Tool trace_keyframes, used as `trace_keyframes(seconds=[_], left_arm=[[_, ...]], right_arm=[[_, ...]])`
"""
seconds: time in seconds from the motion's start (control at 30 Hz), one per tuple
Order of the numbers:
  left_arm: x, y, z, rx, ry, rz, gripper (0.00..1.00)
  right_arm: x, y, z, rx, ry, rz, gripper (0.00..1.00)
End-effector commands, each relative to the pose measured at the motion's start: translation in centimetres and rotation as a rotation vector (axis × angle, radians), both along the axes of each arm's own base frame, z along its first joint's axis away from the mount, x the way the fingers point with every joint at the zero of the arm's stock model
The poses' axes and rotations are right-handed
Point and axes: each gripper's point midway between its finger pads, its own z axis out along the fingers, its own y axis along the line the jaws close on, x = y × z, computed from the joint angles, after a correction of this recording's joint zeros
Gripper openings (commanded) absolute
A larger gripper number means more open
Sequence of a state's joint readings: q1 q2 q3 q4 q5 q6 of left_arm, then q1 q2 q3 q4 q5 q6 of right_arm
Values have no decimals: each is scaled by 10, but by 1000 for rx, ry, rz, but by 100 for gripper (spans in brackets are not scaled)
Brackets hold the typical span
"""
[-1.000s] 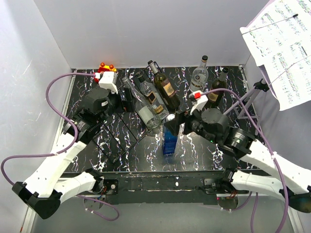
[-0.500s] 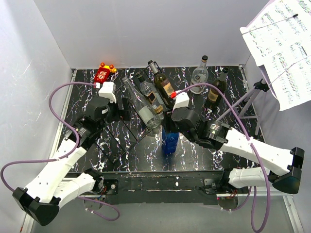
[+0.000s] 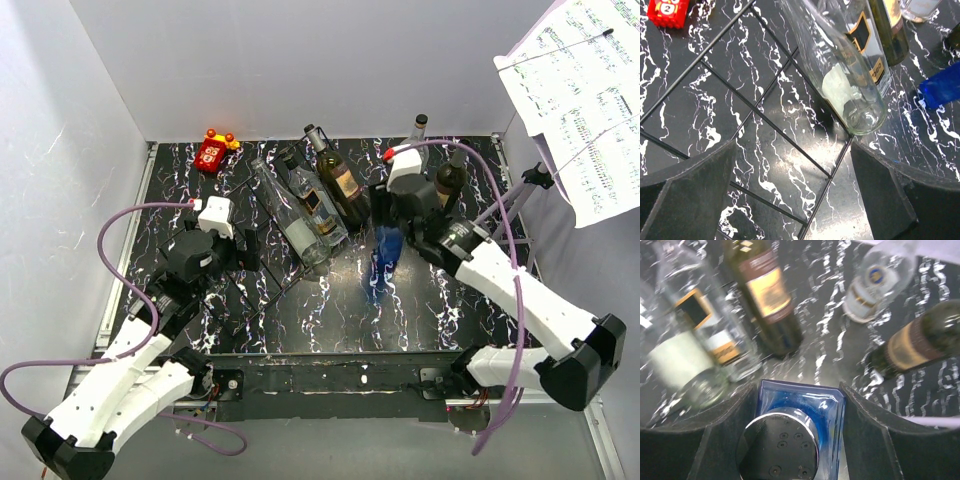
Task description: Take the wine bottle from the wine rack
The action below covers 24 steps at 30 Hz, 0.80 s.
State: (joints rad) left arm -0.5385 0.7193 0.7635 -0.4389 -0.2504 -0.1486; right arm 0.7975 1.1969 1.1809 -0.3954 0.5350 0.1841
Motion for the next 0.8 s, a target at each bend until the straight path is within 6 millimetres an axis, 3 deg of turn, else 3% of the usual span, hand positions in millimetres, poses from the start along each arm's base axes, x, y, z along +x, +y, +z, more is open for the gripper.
trace_keyframes(seconds=[0.0, 0.17, 0.33, 0.47, 0.53, 0.77], left_arm=[[4, 3, 21, -13, -85, 5, 98], [1, 1, 22, -23, -89, -12, 98], [-1, -1, 25, -35, -95, -26, 98], [-2, -3, 24, -41, -90, -34, 98], [-2, -4, 22, -39, -82, -40, 98], [-3, -4, 22, -40, -80, -43, 98]], right_arm=[[62, -3, 97, 140, -302, -41, 23], [116, -4, 124, 141, -353, -68, 20], [167, 3, 136, 167, -367, -72, 20], [207, 5, 136, 157, -370, -93, 20], [222, 6, 146, 180, -396, -91, 20], [272, 3, 134, 262, -333, -148, 23]])
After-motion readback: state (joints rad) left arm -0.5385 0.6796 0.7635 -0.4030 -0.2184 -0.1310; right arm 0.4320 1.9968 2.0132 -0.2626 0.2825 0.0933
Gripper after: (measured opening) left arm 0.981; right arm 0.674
